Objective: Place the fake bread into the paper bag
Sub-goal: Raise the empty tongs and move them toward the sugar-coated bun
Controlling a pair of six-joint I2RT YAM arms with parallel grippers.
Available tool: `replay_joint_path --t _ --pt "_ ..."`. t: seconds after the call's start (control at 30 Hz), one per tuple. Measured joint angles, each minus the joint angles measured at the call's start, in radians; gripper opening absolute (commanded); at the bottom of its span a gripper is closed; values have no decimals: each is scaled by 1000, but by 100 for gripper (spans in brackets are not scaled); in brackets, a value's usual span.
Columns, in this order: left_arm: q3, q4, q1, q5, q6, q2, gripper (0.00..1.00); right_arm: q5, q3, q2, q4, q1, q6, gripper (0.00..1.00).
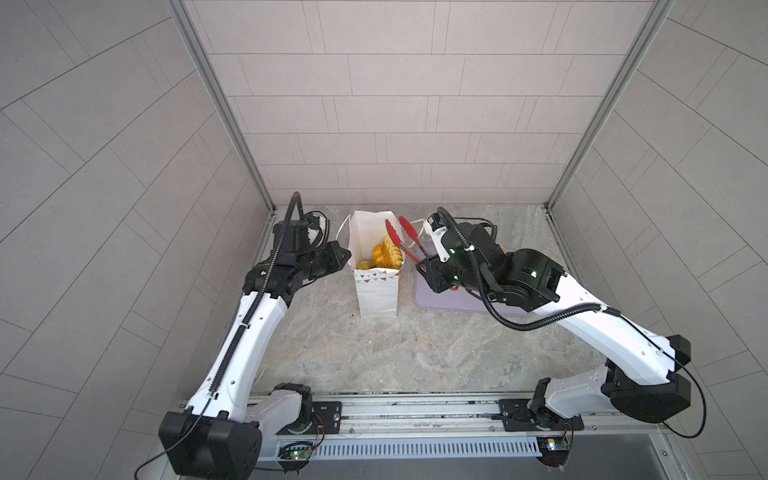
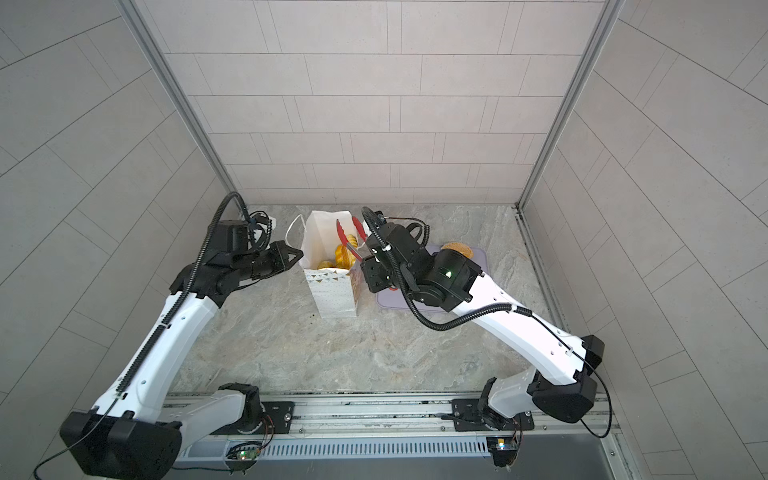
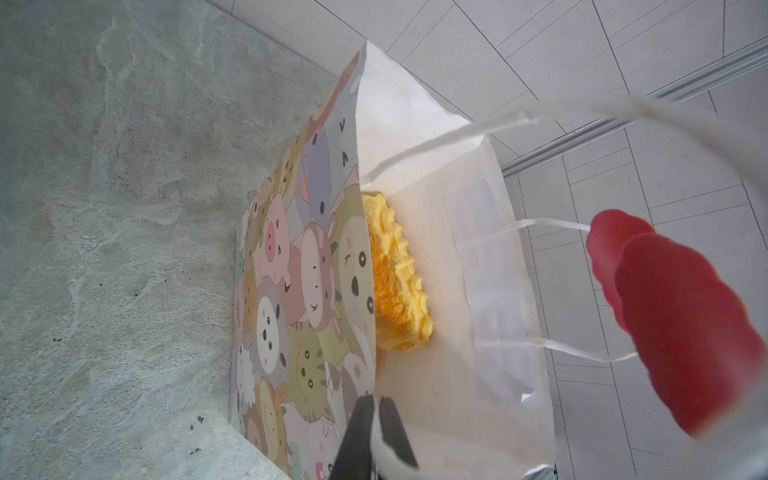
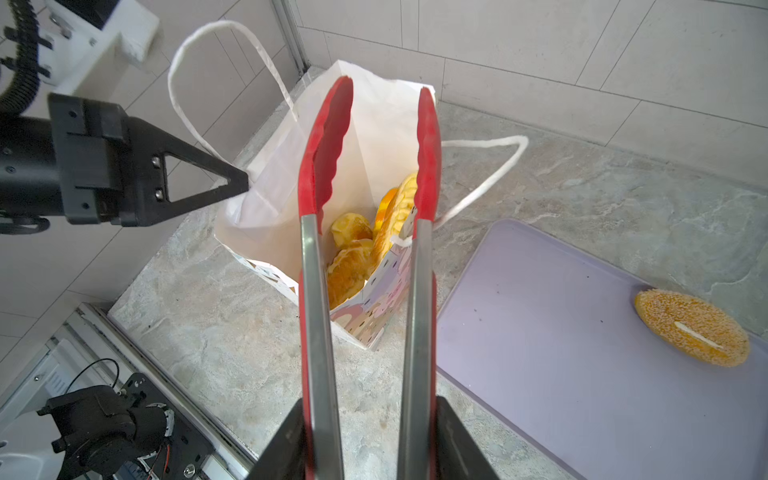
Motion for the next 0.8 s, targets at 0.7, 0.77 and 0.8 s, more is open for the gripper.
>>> replay_joint_path --t 0.7,0.77,0.8 --pt "0 -5 0 0 1 -4 8 66 -37 -177 13 -343 -52 44" --pt "0 -5 0 0 0 -4 8 50 -96 -210 18 -429 -44 44" --pt "0 -5 0 0 1 -4 9 43 -120 -219 22 -462 -41 44"
